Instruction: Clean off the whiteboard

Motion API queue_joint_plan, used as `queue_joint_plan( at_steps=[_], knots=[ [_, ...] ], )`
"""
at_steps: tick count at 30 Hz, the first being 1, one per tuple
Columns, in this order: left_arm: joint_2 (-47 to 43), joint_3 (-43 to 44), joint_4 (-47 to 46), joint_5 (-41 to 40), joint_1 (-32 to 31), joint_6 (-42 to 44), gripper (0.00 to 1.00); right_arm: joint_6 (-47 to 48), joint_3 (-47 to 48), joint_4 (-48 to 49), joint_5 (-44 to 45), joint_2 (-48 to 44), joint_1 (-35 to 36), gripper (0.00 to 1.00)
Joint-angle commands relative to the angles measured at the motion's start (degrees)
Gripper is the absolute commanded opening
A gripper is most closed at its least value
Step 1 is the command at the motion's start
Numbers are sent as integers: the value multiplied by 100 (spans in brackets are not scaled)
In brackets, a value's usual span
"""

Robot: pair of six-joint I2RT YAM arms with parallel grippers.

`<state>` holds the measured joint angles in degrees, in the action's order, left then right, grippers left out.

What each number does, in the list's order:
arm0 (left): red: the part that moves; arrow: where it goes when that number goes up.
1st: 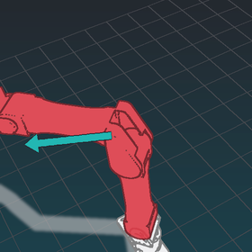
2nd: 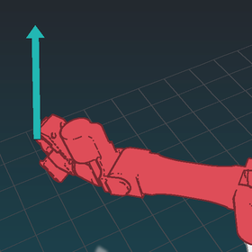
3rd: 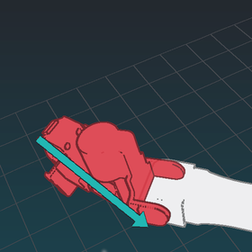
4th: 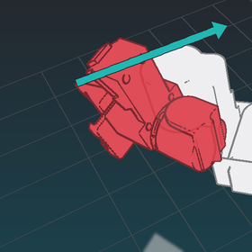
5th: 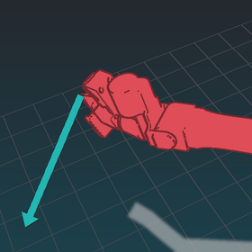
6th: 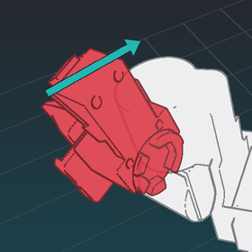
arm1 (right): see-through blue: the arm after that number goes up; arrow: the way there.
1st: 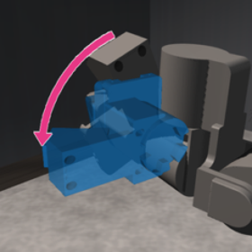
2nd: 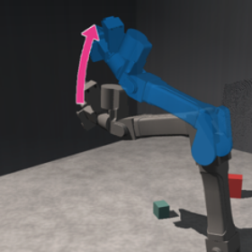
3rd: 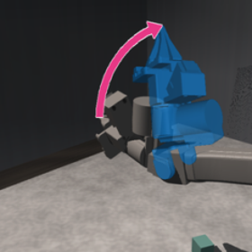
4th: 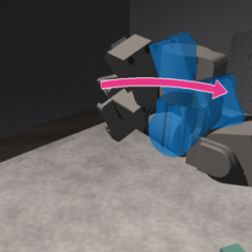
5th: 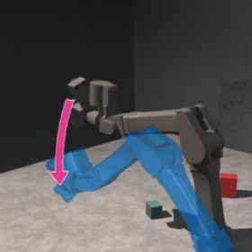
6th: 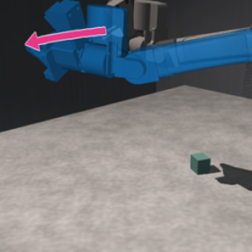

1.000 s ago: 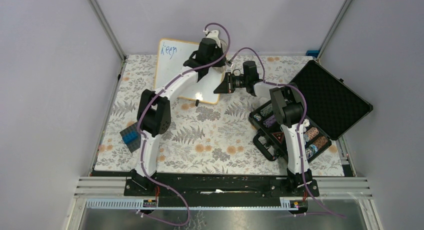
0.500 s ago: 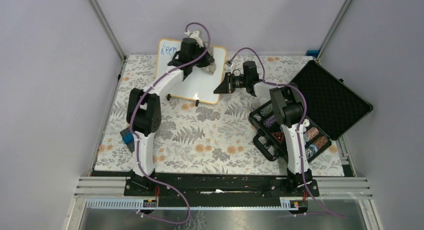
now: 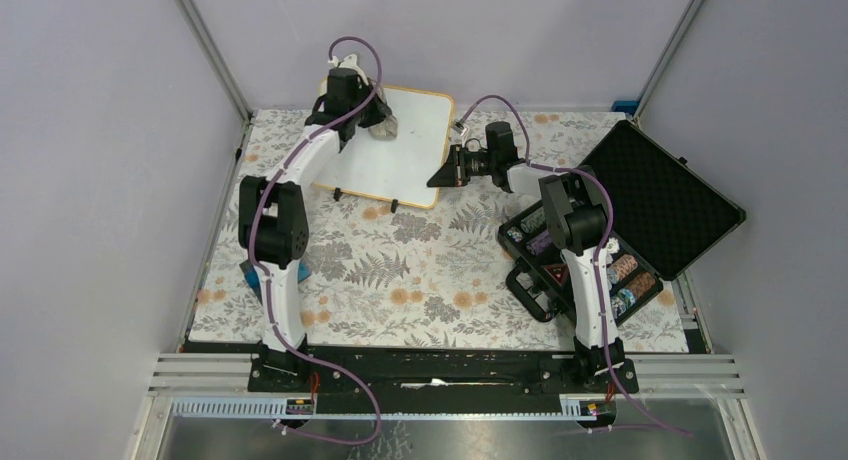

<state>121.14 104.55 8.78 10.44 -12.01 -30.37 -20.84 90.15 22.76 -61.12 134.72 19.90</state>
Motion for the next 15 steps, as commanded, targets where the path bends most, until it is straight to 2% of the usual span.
queue_joint_plan(
  at_steps=[1,7,10,15],
  knots=[
    [234,-98,386,-939,-576,557,0,466,21,-170,-700,-325,316,0],
    [69,-419,289,-1022,-1431,733,0,469,7,-180,-690,-323,312,0],
    [-74,-751,87,-1013,-1561,611,0,484,-6,-175,-682,-343,315,0],
    [-5,-726,127,-951,-1654,611,0,478,11,-178,-690,-343,309,0]
  ],
)
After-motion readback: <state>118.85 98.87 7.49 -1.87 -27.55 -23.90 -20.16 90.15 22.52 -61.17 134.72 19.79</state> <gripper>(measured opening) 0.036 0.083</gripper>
